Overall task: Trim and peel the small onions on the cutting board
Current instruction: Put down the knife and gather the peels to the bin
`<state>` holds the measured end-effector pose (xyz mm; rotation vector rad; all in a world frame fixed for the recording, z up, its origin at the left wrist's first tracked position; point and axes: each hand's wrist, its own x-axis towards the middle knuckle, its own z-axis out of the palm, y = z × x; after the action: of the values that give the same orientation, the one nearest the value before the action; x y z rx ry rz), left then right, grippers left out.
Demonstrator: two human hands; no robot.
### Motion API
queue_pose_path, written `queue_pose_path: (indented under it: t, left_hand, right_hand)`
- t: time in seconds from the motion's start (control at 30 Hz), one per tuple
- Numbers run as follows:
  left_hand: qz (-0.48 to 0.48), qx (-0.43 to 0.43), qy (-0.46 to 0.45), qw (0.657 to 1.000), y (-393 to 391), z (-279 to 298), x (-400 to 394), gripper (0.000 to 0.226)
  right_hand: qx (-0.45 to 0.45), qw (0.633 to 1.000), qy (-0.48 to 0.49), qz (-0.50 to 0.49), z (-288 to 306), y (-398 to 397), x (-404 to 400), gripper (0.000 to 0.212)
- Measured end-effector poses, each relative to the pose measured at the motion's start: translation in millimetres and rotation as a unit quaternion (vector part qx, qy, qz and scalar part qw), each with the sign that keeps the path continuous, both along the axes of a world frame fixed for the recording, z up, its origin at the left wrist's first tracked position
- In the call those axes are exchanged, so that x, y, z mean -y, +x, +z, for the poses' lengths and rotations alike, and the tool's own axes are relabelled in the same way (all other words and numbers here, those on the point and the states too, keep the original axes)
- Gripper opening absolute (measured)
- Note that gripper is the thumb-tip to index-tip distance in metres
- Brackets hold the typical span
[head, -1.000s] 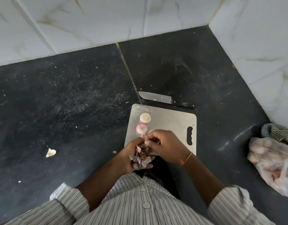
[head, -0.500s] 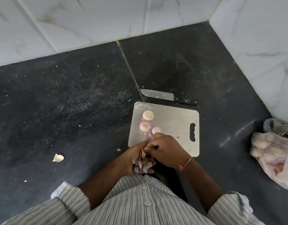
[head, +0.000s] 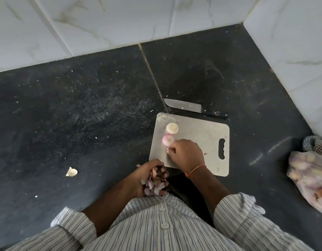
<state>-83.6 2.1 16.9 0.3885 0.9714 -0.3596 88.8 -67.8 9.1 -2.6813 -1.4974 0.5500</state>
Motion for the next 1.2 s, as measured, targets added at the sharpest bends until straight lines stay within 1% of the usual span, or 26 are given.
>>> queue_pose_path:
  t: [0.07, 0.1, 0.2, 0.23, 0.27, 0.3, 0.37, 0.43, 0.5, 0.6, 0.67, 0.8, 0.87, 0.93, 1.0, 1.03, 1.1, 1.2]
  left_hand:
    - [-0.002, -0.002, -0.003, 1.000, -0.5, 0.5, -2.4, 0.034]
    - [-0.003, -0.005, -0.002, 1.000, -0.4, 0.7, -3.2, 0.033]
    - [-0.010, -0.013, 0.011, 1.000, 0.8, -0.4, -4.1, 0.036]
    - [-0.016, -0.013, 0.015, 1.000, 1.6, -0.2, -3.7, 0.037]
    - [-0.020, -0.012, 0.017, 1.000, 2.6, 0.4, -3.2, 0.039]
    - [-0.023, -0.013, 0.019, 0.999, 3.5, 1.0, -2.4, 0.042]
    - [-0.030, -0.015, 0.023, 0.999, 5.4, 3.6, -0.9, 0.051]
    - [-0.048, -0.012, 0.038, 0.998, 6.6, 4.7, 0.7, 0.051]
    - [-0.056, -0.011, 0.055, 0.997, 6.0, 4.5, 1.5, 0.044]
    - [-0.040, -0.006, 0.064, 0.997, 0.1, 1.7, -0.3, 0.039]
    - [-0.034, 0.001, 0.060, 0.998, -6.4, 0.4, -0.9, 0.042]
    - [-0.022, 0.015, 0.052, 0.998, -27.3, -4.7, -2.6, 0.048]
    - [-0.001, 0.032, 0.050, 0.998, -39.3, -7.6, -4.0, 0.048]
    - [0.022, 0.043, 0.049, 0.998, -51.6, -11.5, -5.2, 0.047]
    - [0.043, 0.041, 0.045, 0.997, -63.5, -13.8, -7.3, 0.046]
    - [0.057, 0.041, 0.047, 0.996, -69.1, -15.1, -9.3, 0.045]
    - [0.093, 0.047, 0.047, 0.993, -80.4, -15.2, -16.3, 0.043]
    - [0.151, 0.044, 0.031, 0.987, -93.7, -17.7, -28.2, 0.042]
  right_hand:
    - [-0.019, 1.000, 0.015, -0.005, -0.2, -1.1, 2.0, 0.029]
    - [-0.050, 0.998, 0.031, -0.017, 2.8, -0.8, 4.2, 0.026]
    - [-0.213, 0.973, 0.079, -0.053, 26.0, -0.7, 13.3, 0.020]
    - [-0.250, 0.964, 0.073, -0.045, 35.5, -1.2, 15.9, 0.019]
    - [-0.263, 0.963, 0.059, -0.026, 43.2, -2.0, 18.0, 0.019]
    - [-0.254, 0.966, 0.044, 0.002, 47.1, -2.7, 20.2, 0.019]
    - [-0.201, 0.977, 0.023, 0.064, 50.0, -5.7, 23.0, 0.019]
    - [-0.186, 0.979, 0.014, 0.086, 49.0, -8.6, 23.6, 0.019]
    - [-0.208, 0.974, 0.018, 0.085, 48.9, -10.6, 23.1, 0.017]
    - [-0.249, 0.967, 0.051, 0.035, 51.4, -11.7, 22.1, 0.014]
    - [-0.248, 0.967, 0.062, 0.013, 49.6, -13.1, 20.2, 0.014]
    - [-0.223, 0.973, 0.057, 0.031, 32.8, -25.1, 13.1, 0.016]
    - [-0.194, 0.978, 0.063, 0.048, 23.3, -34.8, 5.2, 0.019]
    - [-0.169, 0.982, 0.064, 0.062, 14.8, -46.4, -5.7, 0.032]
    - [-0.144, 0.986, 0.043, 0.072, 5.0, -56.9, -16.6, 0.048]
    - [-0.124, 0.988, 0.028, 0.083, 0.0, -61.7, -21.0, 0.052]
    - [-0.077, 0.991, 0.011, 0.110, -8.8, -71.3, -26.8, 0.056]
    - [-0.038, 0.991, 0.004, 0.132, -11.7, -78.5, -30.6, 0.050]
